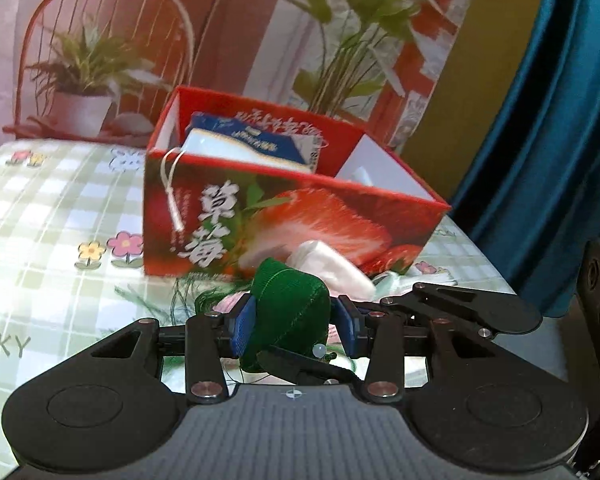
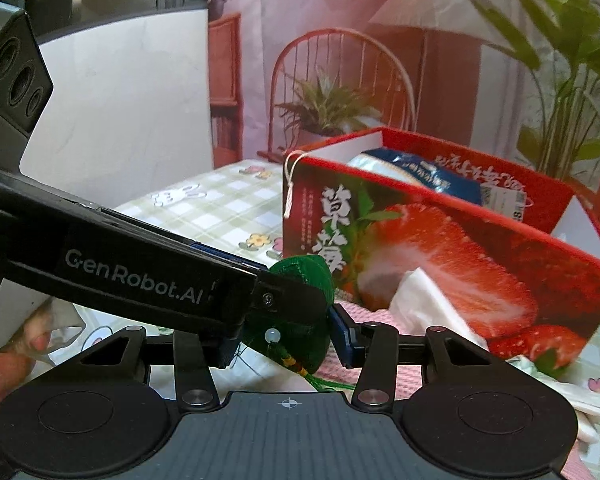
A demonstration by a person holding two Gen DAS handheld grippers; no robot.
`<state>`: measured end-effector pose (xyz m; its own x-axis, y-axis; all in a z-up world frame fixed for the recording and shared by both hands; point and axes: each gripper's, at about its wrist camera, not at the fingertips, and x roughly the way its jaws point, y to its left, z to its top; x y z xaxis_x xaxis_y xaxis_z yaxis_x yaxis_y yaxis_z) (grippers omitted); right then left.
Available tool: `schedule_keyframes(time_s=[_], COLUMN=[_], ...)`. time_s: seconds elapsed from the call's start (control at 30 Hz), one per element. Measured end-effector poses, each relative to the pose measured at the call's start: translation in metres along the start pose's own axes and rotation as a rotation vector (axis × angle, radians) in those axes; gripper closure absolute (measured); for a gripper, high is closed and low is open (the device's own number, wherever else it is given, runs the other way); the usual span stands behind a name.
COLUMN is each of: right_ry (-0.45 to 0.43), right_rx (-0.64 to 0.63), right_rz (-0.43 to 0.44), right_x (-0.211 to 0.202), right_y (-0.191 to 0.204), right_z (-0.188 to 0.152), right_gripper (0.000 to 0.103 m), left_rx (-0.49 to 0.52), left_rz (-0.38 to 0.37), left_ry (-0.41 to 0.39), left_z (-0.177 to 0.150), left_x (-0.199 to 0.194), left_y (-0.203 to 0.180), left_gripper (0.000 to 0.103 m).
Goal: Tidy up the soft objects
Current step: 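Lift the green tassel with both tools toward the red box, then carry the tassel over the box, lower it in and open both tools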
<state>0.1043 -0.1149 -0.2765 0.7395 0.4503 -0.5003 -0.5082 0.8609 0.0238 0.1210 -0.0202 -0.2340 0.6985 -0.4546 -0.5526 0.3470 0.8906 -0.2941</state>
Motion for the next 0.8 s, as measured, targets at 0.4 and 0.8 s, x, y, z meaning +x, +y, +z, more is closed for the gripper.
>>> schedule_keyframes(time_s=[0.4, 0.8], right_ry=[-0.107, -0.173], right_rx=[0.061, 0.029], right_rz=[-0.065, -0.149], right_x=[-0.046, -0.085], right_y=[-0.030, -0.069], right_z=[0.017, 0.067], right_gripper=[0.061, 0.063], left_rx=[0.119, 0.119], left_rz=[-0.023, -0.094], left_ry=[-0.018, -0.100], left_z=[0.039, 0.083], left_x=[-0.001, 0.001], left_y=[-0.050, -0.075], left_gripper=[0.059, 0.058])
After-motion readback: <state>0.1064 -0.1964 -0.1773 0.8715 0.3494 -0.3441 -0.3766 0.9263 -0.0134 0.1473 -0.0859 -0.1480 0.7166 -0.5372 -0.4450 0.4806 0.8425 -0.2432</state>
